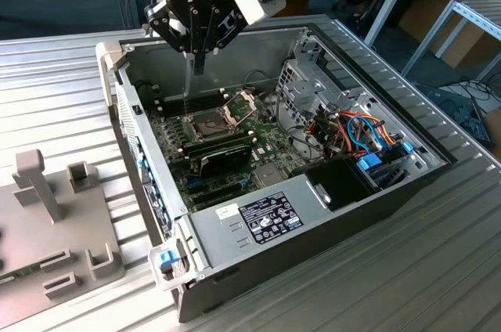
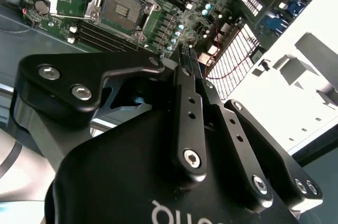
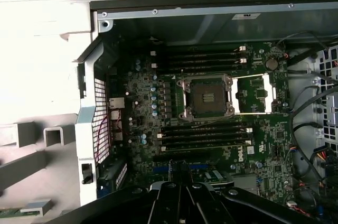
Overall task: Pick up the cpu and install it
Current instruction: 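Reach for the cpu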
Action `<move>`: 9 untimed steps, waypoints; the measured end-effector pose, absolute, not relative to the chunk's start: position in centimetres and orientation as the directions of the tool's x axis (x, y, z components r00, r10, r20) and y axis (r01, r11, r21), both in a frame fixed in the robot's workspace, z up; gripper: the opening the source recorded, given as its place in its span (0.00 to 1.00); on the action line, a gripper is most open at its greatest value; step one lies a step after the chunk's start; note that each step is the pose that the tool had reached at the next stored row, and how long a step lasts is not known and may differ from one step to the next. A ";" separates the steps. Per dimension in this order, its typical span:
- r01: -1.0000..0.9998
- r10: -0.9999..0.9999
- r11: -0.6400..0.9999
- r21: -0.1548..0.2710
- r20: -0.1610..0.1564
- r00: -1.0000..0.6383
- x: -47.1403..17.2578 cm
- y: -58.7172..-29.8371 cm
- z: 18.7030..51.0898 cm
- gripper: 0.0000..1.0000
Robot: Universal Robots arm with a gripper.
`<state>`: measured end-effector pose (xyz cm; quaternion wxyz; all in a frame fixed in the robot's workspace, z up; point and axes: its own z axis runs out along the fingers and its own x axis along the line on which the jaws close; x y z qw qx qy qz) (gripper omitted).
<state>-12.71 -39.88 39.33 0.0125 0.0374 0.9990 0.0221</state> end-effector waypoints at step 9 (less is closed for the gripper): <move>0.074 0.075 0.996 0.045 -0.023 -0.997 -13.3 -39.9 39.3 0.11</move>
